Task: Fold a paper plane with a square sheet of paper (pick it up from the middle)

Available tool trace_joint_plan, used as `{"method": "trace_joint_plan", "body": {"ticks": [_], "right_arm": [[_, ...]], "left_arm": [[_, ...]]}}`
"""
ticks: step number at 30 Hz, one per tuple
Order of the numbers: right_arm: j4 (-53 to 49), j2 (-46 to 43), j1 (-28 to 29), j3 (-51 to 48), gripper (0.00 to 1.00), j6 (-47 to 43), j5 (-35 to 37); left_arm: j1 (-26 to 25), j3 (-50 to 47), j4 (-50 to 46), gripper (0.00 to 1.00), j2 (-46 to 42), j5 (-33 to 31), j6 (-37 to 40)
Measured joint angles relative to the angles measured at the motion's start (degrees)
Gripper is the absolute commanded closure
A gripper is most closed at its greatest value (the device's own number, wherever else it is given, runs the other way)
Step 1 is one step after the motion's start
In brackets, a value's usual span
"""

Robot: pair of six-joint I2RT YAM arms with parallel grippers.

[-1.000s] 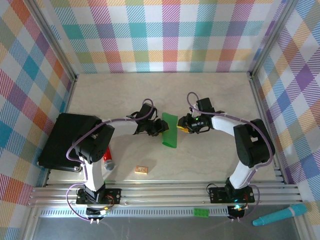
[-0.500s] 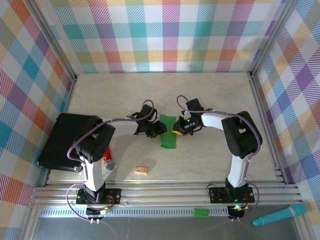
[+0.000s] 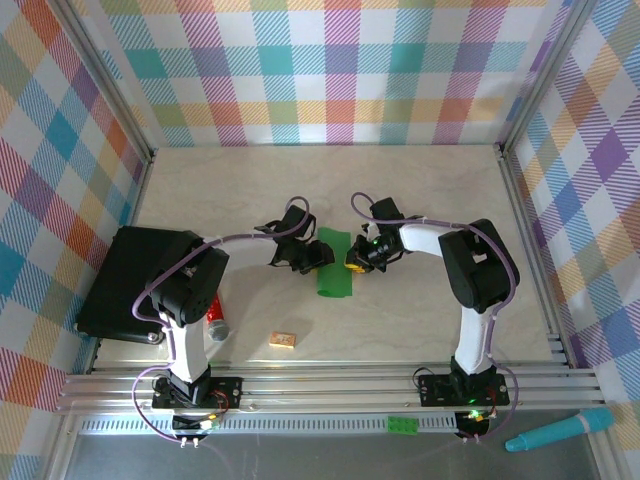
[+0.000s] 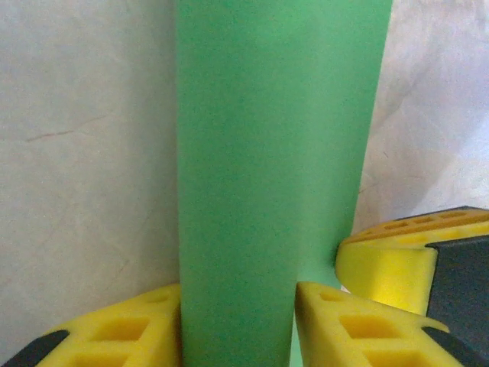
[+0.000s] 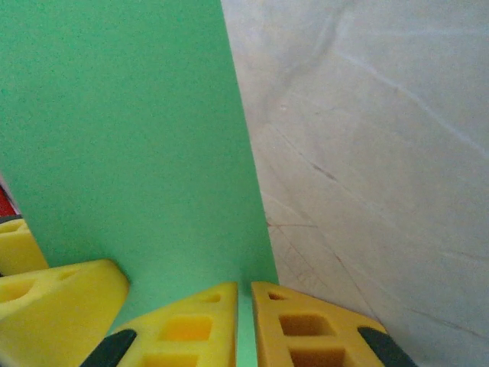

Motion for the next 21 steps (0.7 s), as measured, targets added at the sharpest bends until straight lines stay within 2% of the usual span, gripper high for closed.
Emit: {"method": "trace_joint_plan", "body": {"ticks": [8, 12, 15, 21], "right_arm": [[-0.02, 0.00, 0.00, 0.04, 0.84, 0.35, -0.02], [0.24, 0.04, 0.00, 0.04, 0.84, 0.63, -0.44], [1.09, 0.37, 0.00, 0.02, 0.83, 1.05, -1.40], [3.45, 0.55, 0.00, -0.55, 0.83, 2.14, -3.23]], "left_arm": [[-0.55, 1.49, -8.90, 0.33, -2.16, -4.55, 1.29], [-1.38, 2.67, -11.26, 0.26, -2.16, -6.25, 2.03], [-1.97, 2.99, -11.85, 0.22, -2.16, -6.88, 2.67], [-2.64, 3.21, -11.91, 0.22, -2.16, -7.04, 3.19]]}}
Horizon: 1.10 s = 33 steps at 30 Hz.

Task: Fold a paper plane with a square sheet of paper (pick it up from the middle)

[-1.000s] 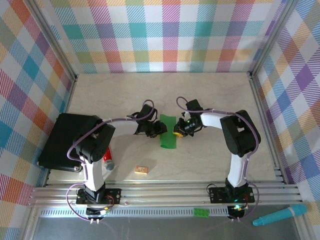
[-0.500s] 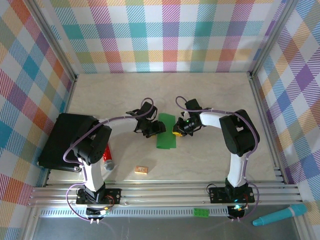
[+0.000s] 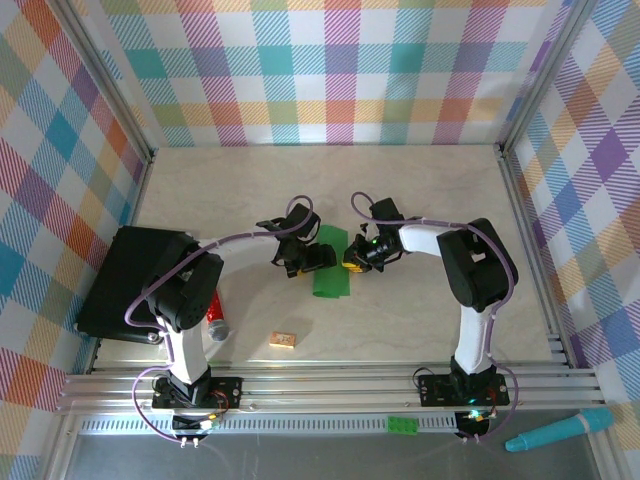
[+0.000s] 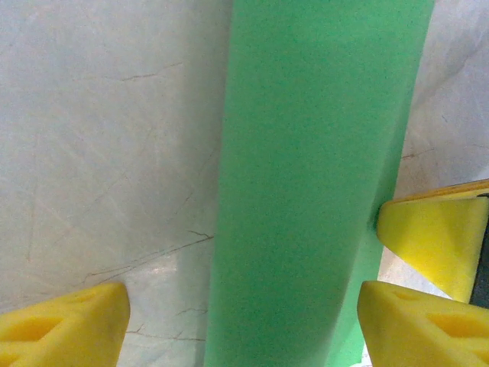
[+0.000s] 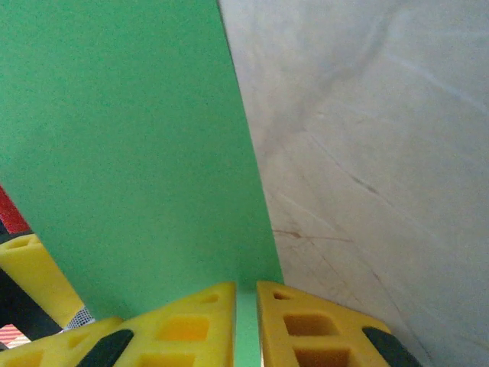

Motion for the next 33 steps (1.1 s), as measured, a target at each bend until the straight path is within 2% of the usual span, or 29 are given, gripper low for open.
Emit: {"method": "trace_joint_plan", "body": {"ticks": [6, 11, 19, 26, 33], "right_arm": [[2.03, 0.00, 0.00, -0.61, 0.82, 0.24, -2.32], [2.43, -0.28, 0.04, -0.72, 0.80, 0.20, -2.40], [1.84, -6.38, 0.09, -1.44, 0.79, -0.07, 2.49], [1.86, -9.14, 0.09, -2.32, 0.79, -0.02, 5.95], [1.62, -9.25, -0.09, -2.49, 0.78, 0.02, 7.76]], "left_arm": [[-0.04, 0.09, -1.03, 0.25, 0.00, -1.14, 0.66], [-0.04, 0.66, -2.84, 0.35, 0.02, -3.74, 1.44], [-0.04, 0.94, -4.98, 0.50, 0.55, -5.99, 4.46], [-0.04, 2.21, -6.58, 0.50, 1.66, -6.25, 6.16], [-0.04, 3.93, -8.35, 0.45, 2.75, -6.01, 6.82]]}}
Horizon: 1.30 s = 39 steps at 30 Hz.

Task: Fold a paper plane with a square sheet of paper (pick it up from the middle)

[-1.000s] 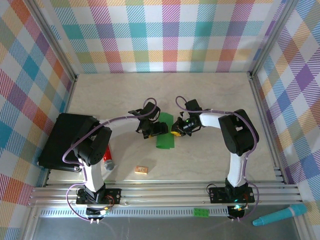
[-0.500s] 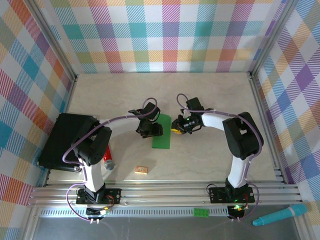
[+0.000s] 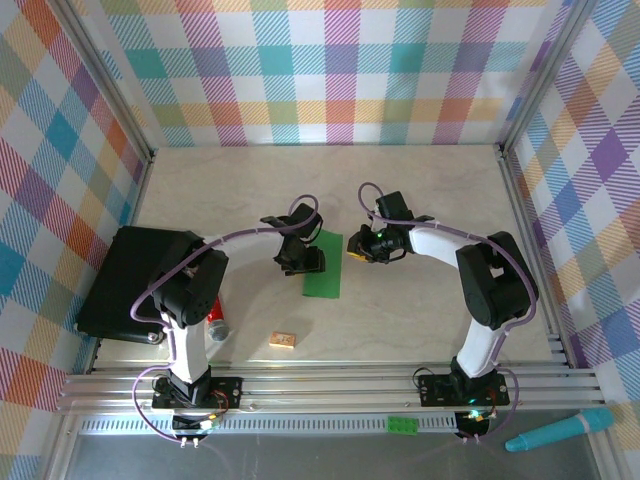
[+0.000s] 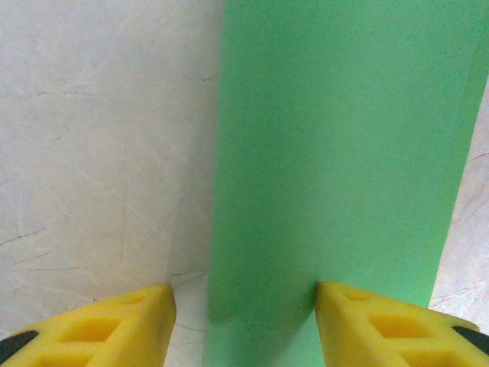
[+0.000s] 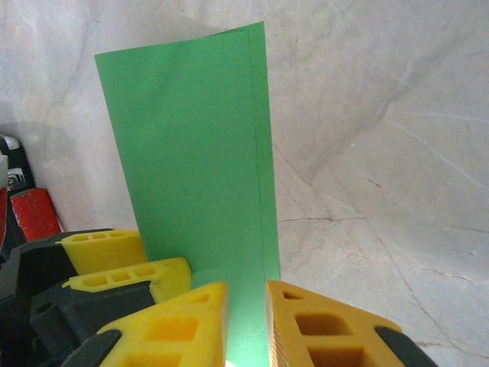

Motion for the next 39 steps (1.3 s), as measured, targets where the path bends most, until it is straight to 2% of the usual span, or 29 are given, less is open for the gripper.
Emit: {"method": "trace_joint_plan", "body": {"ticks": [9, 25, 39], "right_arm": [[-0.04, 0.00, -0.04, -0.02, 0.78, 0.20, 0.87], [-2.64, -0.74, -0.04, 0.00, 0.78, -0.28, 3.30], [-1.31, 0.00, -0.04, -0.02, 0.78, -0.28, -0.35]], "left_arm": [[-0.31, 3.52, -3.89, 0.41, 2.75, -0.96, -0.04], [-1.84, 7.50, -8.35, 0.39, 6.47, -4.42, -1.11], [-1.84, 8.90, -10.19, 0.39, 7.69, -4.35, -1.99]]}}
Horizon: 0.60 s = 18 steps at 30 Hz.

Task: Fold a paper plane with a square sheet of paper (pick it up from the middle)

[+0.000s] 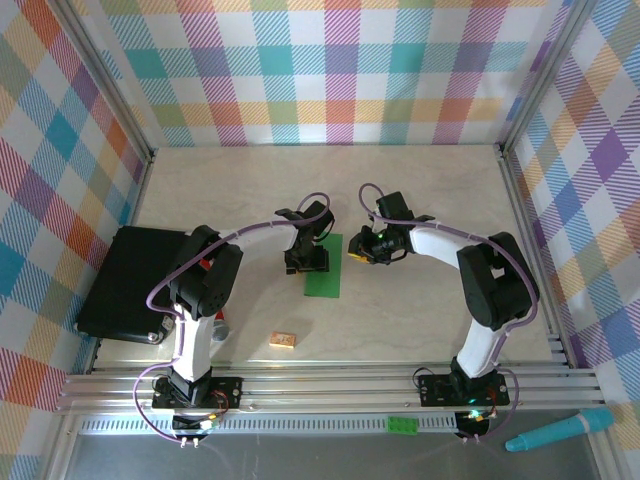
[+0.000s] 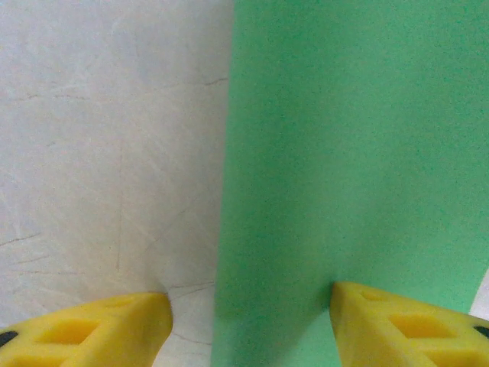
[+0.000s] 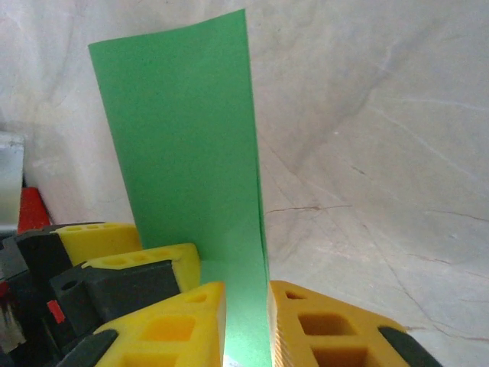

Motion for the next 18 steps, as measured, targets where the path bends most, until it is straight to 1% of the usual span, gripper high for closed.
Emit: {"method": "trace_joint_plan", "body": {"ticks": [9, 18], "right_arm": [[2.23, 3.87, 0.59, 0.02, 0.88, 0.28, -4.28], [4.26, 7.63, 1.86, 1.60, 0.92, 2.23, -6.12]], "left_arm": [[0.00, 0.26, -0.37, 0.38, 0.28, -0.02, -0.87], [0.00, 0.31, -0.44, 0.38, 0.35, -0.02, -0.96]]}}
